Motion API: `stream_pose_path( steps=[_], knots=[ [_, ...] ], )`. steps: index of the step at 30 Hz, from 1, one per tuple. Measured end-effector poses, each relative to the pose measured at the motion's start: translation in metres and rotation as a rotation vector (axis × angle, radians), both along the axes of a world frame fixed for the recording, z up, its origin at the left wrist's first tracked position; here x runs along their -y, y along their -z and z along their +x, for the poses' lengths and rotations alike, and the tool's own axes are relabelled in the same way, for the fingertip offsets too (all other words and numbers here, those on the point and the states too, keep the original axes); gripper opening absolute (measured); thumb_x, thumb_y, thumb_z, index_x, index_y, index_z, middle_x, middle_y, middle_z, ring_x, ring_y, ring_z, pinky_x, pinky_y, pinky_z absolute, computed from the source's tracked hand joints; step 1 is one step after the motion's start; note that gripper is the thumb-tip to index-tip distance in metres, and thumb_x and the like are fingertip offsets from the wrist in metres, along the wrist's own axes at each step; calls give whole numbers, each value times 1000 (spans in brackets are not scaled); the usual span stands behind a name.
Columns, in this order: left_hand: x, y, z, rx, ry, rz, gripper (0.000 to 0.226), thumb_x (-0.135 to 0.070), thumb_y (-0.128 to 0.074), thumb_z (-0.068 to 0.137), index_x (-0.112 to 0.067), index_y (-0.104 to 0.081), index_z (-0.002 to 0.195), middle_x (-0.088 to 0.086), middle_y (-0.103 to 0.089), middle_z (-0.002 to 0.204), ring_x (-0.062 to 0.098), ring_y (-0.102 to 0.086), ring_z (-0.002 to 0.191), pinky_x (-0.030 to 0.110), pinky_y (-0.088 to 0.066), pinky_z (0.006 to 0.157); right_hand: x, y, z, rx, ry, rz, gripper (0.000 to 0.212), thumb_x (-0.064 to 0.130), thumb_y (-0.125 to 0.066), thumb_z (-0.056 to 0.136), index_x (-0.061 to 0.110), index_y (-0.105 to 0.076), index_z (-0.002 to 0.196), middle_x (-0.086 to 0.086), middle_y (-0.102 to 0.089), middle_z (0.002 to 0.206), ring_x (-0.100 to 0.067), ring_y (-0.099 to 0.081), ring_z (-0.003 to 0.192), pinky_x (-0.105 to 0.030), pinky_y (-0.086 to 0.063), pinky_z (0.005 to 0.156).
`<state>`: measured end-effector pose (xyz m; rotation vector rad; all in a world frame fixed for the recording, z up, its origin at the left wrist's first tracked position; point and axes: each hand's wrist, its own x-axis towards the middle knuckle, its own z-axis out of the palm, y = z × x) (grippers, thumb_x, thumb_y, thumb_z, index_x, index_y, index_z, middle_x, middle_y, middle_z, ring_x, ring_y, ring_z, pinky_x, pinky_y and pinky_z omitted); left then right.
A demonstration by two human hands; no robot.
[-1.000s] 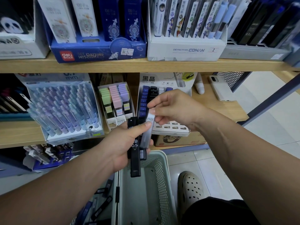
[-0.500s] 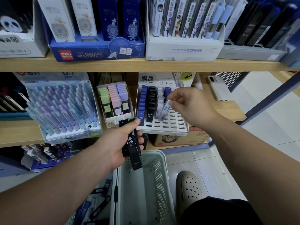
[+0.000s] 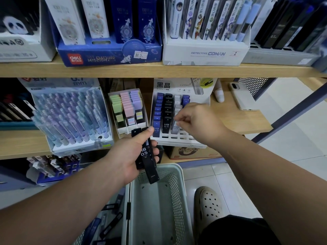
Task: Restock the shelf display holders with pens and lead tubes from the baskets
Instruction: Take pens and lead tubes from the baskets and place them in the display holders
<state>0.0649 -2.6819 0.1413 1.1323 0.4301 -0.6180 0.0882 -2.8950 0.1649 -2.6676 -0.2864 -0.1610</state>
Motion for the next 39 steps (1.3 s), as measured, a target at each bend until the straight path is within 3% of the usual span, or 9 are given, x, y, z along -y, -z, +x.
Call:
stream_pose_path(
  steps=[3,6,10,13,16,20,26,30,39],
  knots=[
    [0,-1,1,10,-29,-5,41,-34,-78,84,-9,-68,115,4,-67,70,18,-63,53,30,-54,51,-4,-4,0,44,17,-33,15,14,-76,88,14,-78,103,2,-62,93,-14,-59,80,-39,-54,79],
    [-1,-2,2,19,-72,-32,39,-33,-77,86,-9,-68,116,4,-66,71,18,-62,53,31,-54,51,-16,-19,-4,121,97,61,18,36,-79,84,21,-73,91,6,-61,76,-13,-58,70,-33,-52,66],
    [-2,-4,4,29,-121,-51,35,-27,-77,87,-10,-67,117,7,-67,74,21,-64,56,33,-53,51,-48,-34,-20,-264,-88,406,39,50,-88,65,24,-69,87,5,-66,70,-5,-58,62,-32,-50,63],
    [-2,-5,3,32,-125,-72,36,-20,-76,86,-7,-67,118,11,-73,80,24,-70,63,33,-56,52,-67,-27,-30,-367,-253,247,58,43,-95,59,27,-57,100,6,-66,71,-6,-66,68,-28,-54,65],
    [-3,-6,4,15,-114,-66,44,-32,-78,85,-10,-67,121,15,-74,96,28,-72,78,35,-57,58,-69,-23,-26,-330,-200,237,63,37,-96,60,28,-50,102,2,-68,72,-12,-69,72,-41,-57,74],
    [-3,-9,2,27,-102,-50,40,-38,-75,85,-13,-68,116,23,-72,111,39,-73,98,42,-60,65,-63,-22,-22,-471,-134,421,65,22,-96,64,29,-53,112,-10,-68,76,-10,-62,58,-31,-53,52],
    [-4,-17,-2,-14,-6,-175,49,-48,-62,93,-10,-66,122,23,-72,109,37,-72,83,45,-61,64,-55,-19,-21,-597,-111,578,70,6,-87,77,25,-55,137,-11,-62,71,-12,-66,52,-23,-51,47],
    [-3,-18,-3,-51,52,-186,44,-31,-47,99,-3,-63,129,26,-66,125,37,-67,93,45,-60,74,-49,-17,-19,-612,-72,595,63,6,-85,78,20,-57,134,-12,-65,73,-17,-69,59,-26,-55,50],
    [-1,-10,-2,46,14,20,25,-6,-57,96,-5,-64,120,21,-74,106,31,-70,80,44,-59,66,-31,-21,-11,-463,85,734,26,2,-76,87,5,-68,112,-8,-65,73,-14,-67,57,-24,-57,54]
  ],
)
